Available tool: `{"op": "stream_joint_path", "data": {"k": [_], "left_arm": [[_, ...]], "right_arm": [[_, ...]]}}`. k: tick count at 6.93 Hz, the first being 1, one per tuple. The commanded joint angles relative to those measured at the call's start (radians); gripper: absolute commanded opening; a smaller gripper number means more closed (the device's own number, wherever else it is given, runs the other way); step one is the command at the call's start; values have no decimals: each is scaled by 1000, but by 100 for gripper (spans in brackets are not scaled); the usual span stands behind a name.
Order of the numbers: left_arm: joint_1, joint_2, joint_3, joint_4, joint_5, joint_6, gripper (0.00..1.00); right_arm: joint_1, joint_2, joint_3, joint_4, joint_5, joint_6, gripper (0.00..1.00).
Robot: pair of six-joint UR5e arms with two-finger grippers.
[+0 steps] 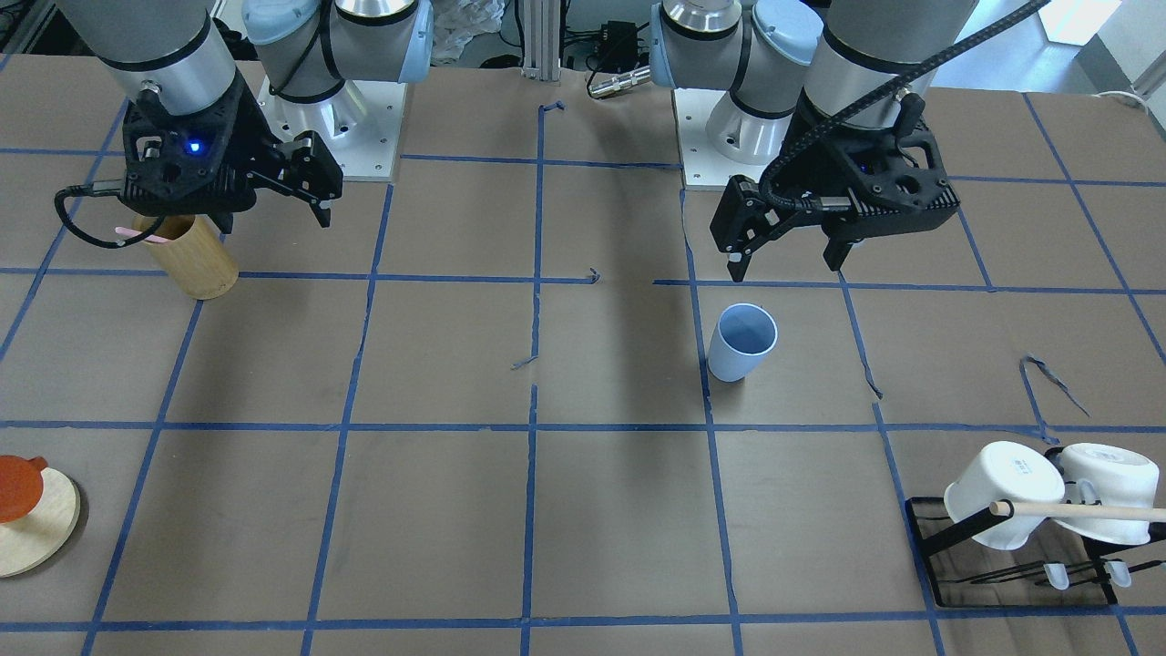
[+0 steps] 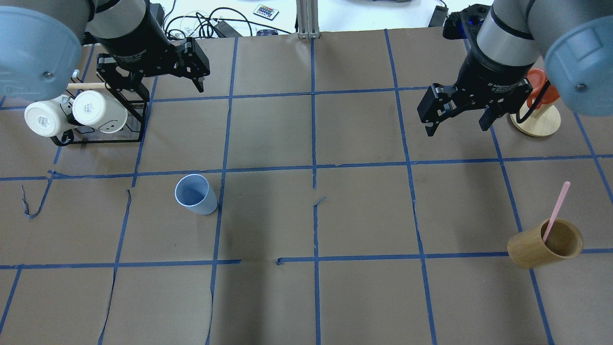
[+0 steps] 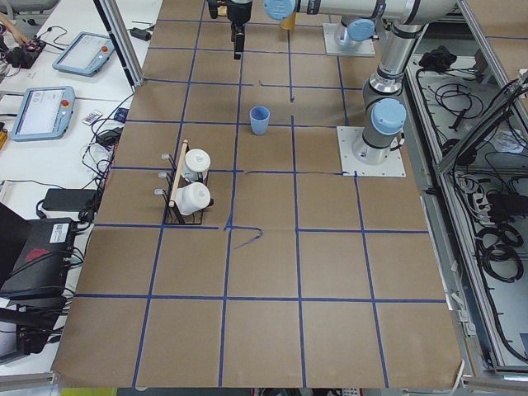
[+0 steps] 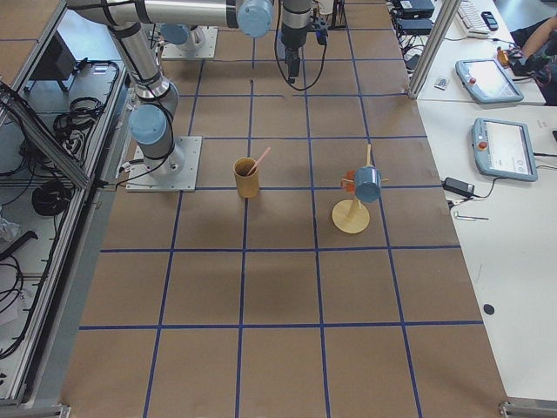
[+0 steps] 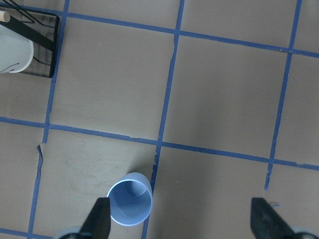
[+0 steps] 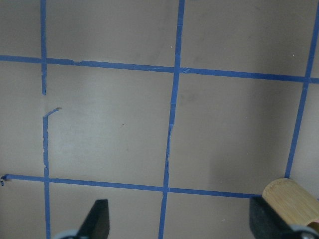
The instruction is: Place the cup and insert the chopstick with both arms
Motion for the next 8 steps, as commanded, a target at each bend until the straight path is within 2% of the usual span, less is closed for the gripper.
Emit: {"op": "stream_joint_path", "data": {"k": [1,8], "left_arm": [[-2,3,7,-26,0,2,100],[0,7,1,-26,0,2,100]], "right_arm": [[-2,1,2,5,-1,1,100],[-6,2,2,-9,-1,4,100]]}}
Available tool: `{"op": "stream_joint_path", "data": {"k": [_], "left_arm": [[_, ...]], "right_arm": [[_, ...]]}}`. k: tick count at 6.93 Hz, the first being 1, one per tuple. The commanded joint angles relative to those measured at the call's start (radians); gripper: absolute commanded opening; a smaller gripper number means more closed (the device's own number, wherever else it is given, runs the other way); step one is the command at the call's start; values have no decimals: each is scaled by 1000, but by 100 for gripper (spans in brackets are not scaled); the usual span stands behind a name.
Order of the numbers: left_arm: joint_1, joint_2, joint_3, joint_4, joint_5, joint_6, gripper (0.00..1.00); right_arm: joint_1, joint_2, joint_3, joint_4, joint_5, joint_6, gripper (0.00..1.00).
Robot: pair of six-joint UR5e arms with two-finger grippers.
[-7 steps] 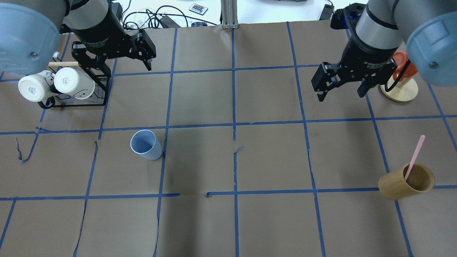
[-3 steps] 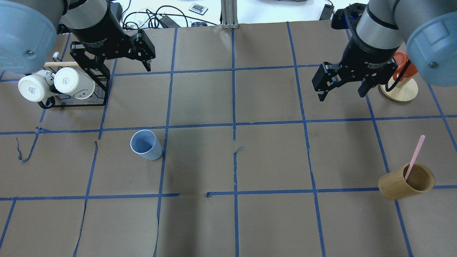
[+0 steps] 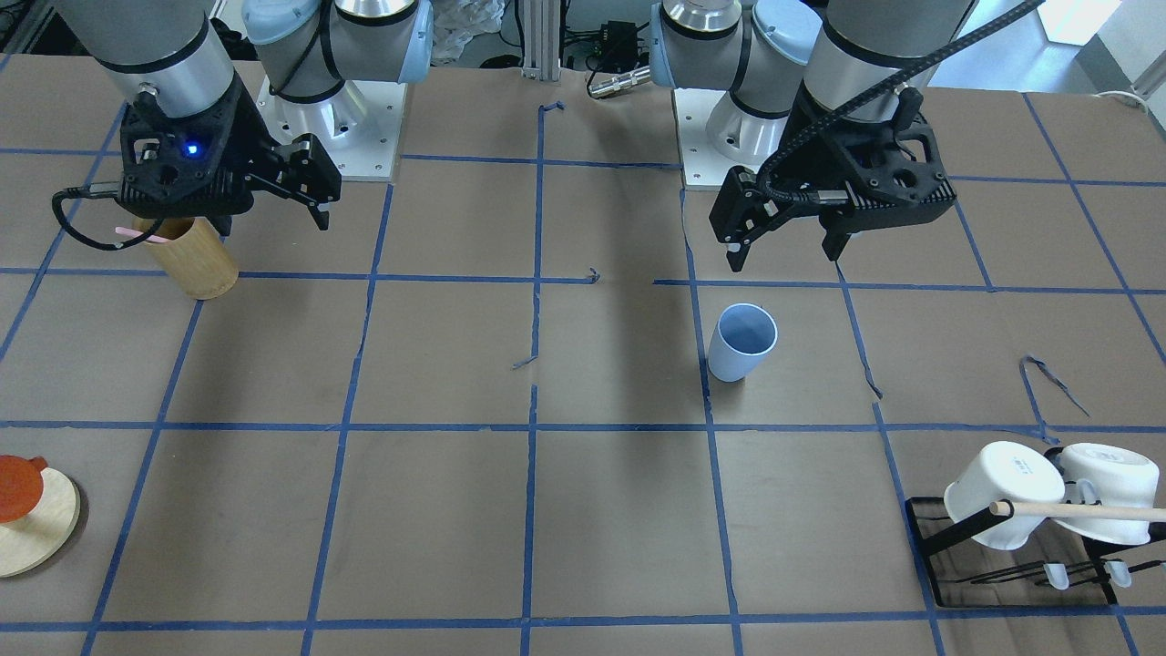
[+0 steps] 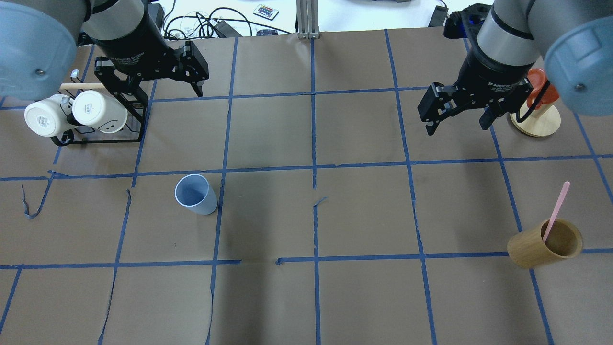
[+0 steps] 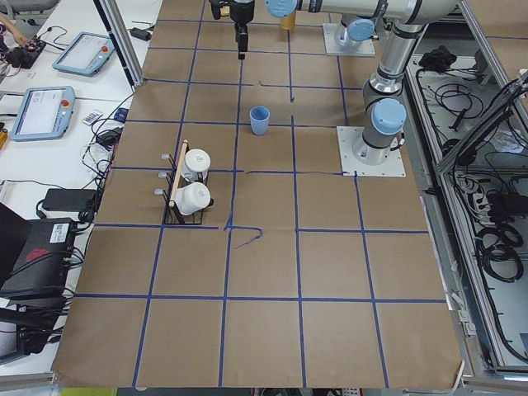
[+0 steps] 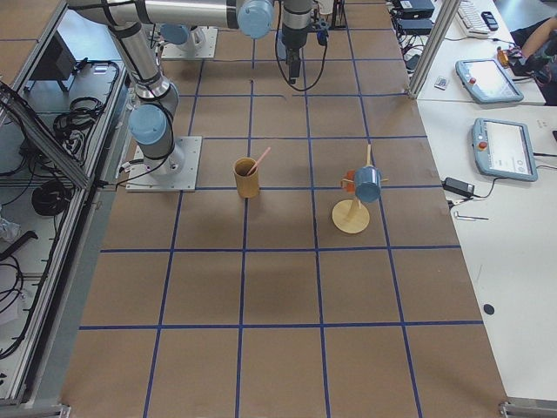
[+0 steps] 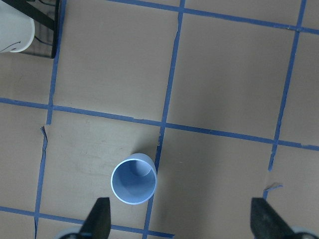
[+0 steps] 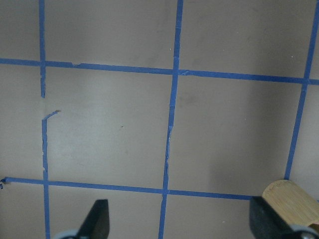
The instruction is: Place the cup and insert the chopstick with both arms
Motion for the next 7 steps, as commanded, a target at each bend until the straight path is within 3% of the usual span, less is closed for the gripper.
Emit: {"op": "stream_joint_path", "data": {"k": [1,7], "left_arm": [[-4,2,-6,-1,0,0,100],[28,7,-19,-76,11,93,100]], "right_arm": [[-8,0,-2,0,3,-1,100],[-17,-1,0,18,-16,120,100]]}}
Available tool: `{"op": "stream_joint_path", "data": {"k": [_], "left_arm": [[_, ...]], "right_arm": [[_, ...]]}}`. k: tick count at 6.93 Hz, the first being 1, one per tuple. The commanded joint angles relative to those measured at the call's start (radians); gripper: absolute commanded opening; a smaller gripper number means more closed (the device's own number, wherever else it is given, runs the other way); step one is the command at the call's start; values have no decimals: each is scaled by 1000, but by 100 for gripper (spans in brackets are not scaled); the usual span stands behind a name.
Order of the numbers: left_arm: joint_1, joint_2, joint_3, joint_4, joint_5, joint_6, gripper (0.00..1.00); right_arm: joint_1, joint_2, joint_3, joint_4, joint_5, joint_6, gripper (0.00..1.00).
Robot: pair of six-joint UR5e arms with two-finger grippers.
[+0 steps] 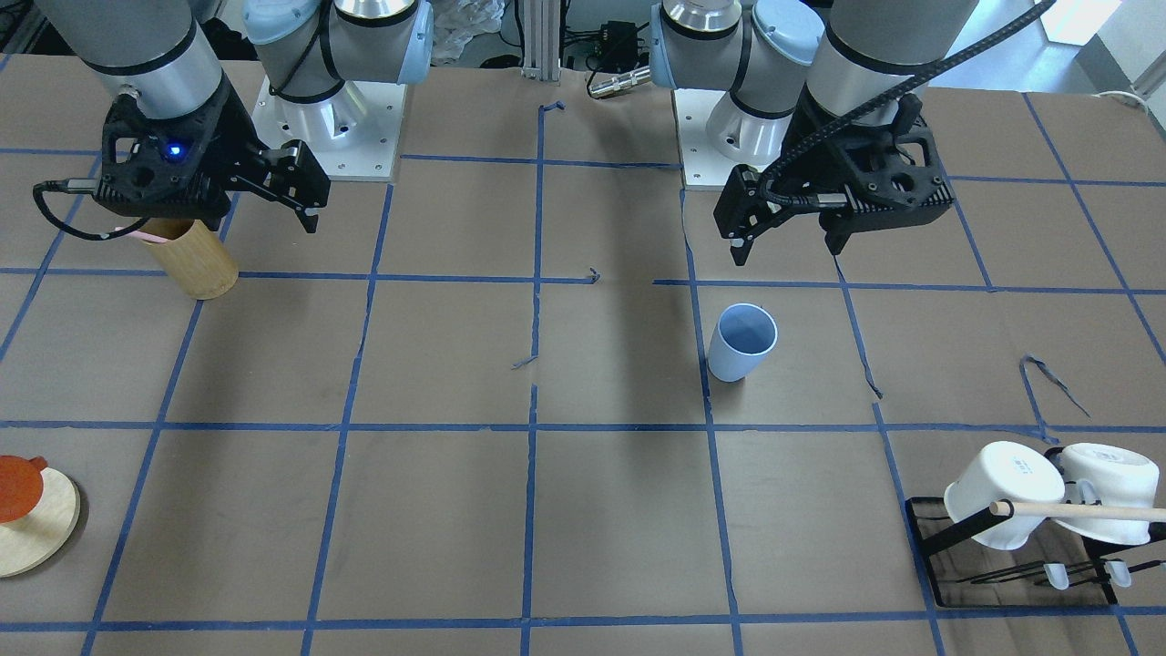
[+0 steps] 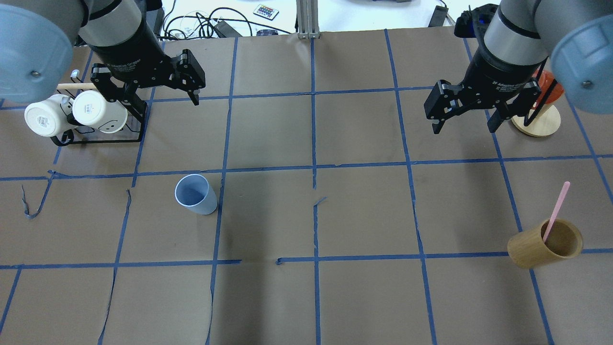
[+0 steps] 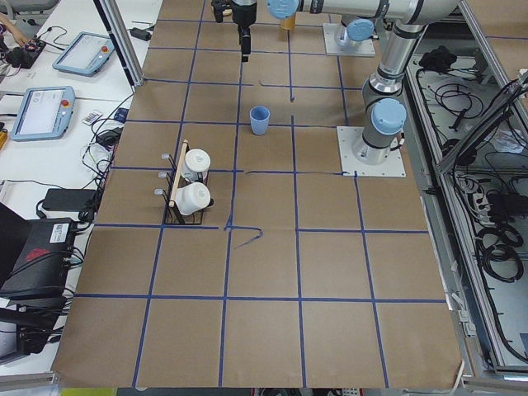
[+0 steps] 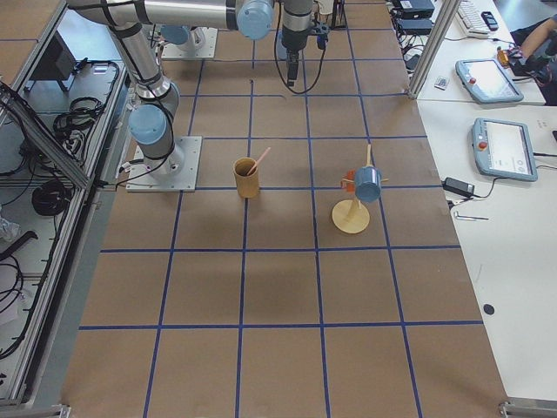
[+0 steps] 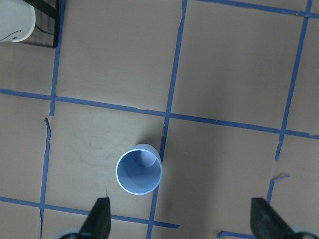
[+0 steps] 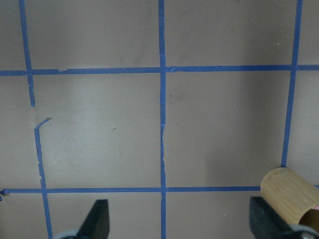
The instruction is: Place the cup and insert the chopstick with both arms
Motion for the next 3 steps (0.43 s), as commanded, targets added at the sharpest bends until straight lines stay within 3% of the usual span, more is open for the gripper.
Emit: {"op": "stream_joint_path", "data": {"k": [1,2,3], "left_arm": [[68,-3,-45,-35,0,202,100],[155,-11,-124,-14,-10,311,100],[214,-21,-242,161,-10,338,100]], "right_arm": [[-3,0,0,1,-4,35,100],[-24,1,3,0,-55,13,100],[-97,1,27,-4,-77,6,100]]}}
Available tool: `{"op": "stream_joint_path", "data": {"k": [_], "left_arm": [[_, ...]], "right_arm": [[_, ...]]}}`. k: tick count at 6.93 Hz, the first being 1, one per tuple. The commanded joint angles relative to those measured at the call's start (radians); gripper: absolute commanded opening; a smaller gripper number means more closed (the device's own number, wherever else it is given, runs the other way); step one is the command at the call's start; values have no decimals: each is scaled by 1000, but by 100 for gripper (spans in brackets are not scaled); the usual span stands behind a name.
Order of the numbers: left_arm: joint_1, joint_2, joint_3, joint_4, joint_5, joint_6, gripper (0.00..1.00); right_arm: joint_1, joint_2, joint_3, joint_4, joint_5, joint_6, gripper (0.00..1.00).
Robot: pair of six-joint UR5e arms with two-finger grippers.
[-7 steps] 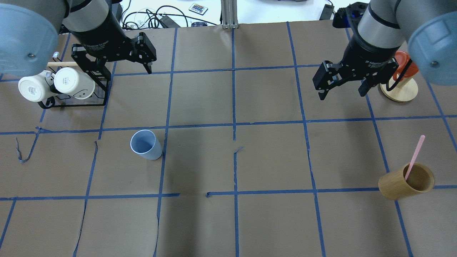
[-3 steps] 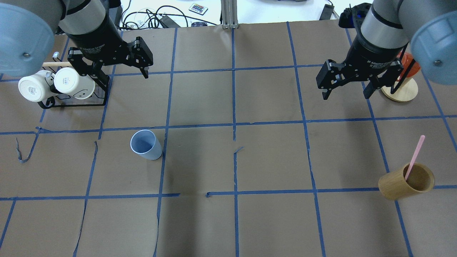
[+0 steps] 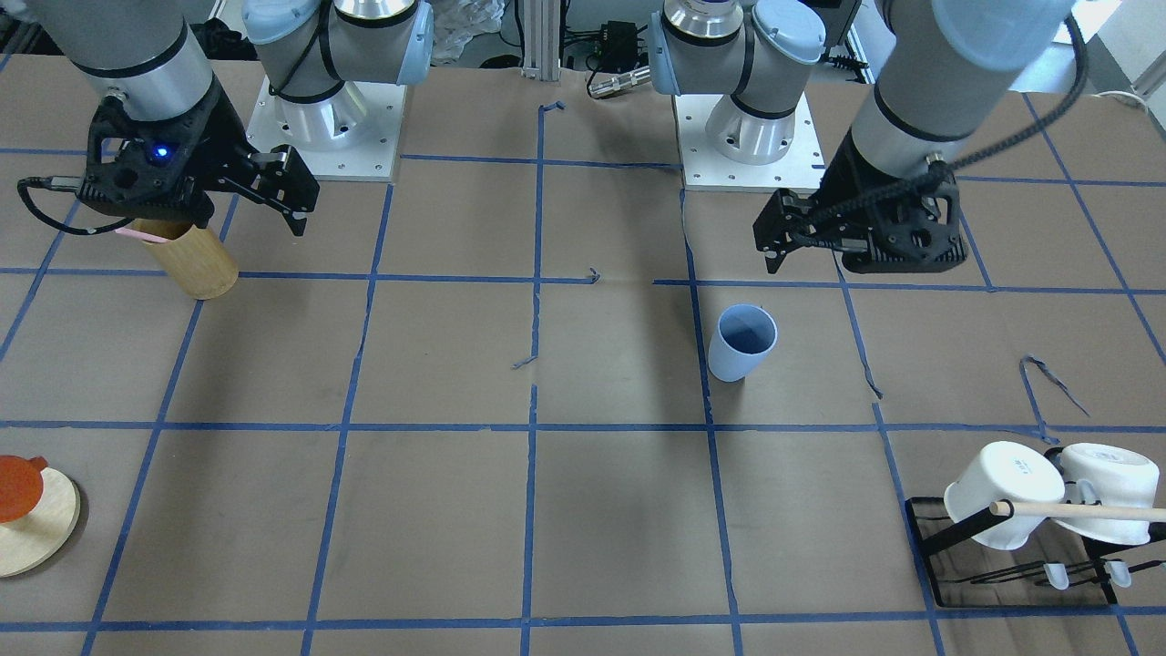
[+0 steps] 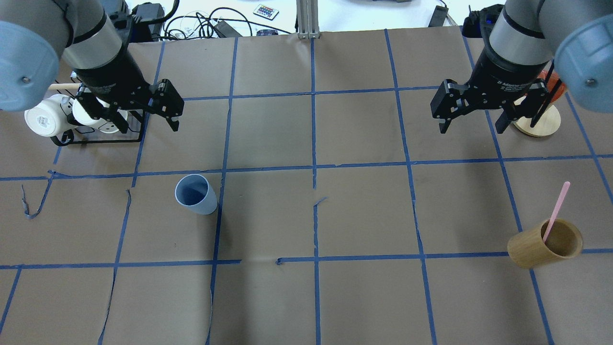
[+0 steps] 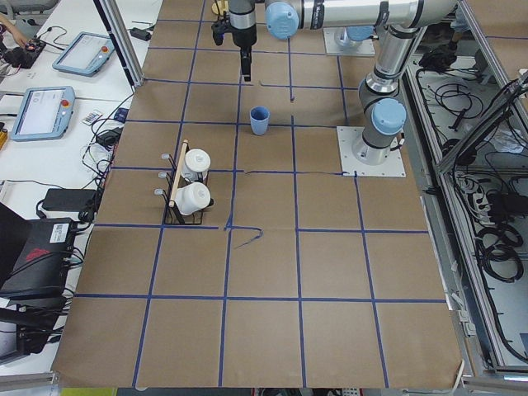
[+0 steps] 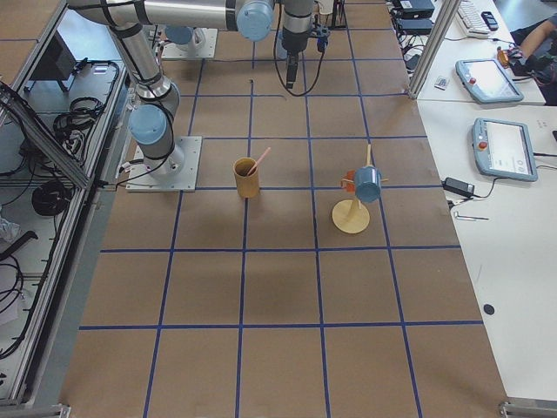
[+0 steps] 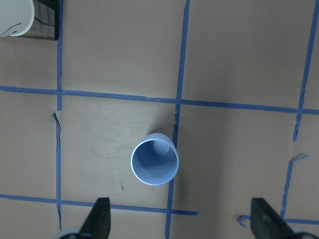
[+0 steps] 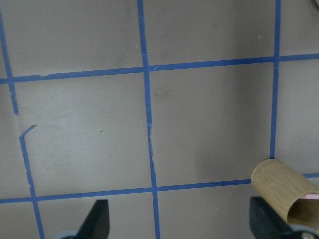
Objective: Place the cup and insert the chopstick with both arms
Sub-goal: 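Lower left gripper onto the light blue cup while right gripper nears bamboo cup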
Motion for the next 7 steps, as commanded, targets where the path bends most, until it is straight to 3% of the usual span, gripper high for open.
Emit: {"op": "stream_joint_path", "data": {"k": [1,2,3,4,5,6,7], "left_arm": [[82,1,-254,302,-3,71,100],[86,-7,-377,457,-5,71,100],[90,-10,-453,551,-3,67,100],[88,-14,-463,561,-8,59,100],[93,-14,-466,543,-6,57,100],[88,-20,-466,543,-6,56,82],[88,-25,-466,543,-37,39,51]], "right_arm": [[-152,-13,75,-68,-37,-85,100],[-162,-50,145,-163,-113,-157,95],[-167,-68,219,-278,-147,-212,96],[-179,-68,244,-357,-148,-278,100],[-223,-68,245,-359,-149,-326,100],[-285,-70,258,-333,-154,-331,100],[-317,-70,285,-306,-159,-331,100]]}}
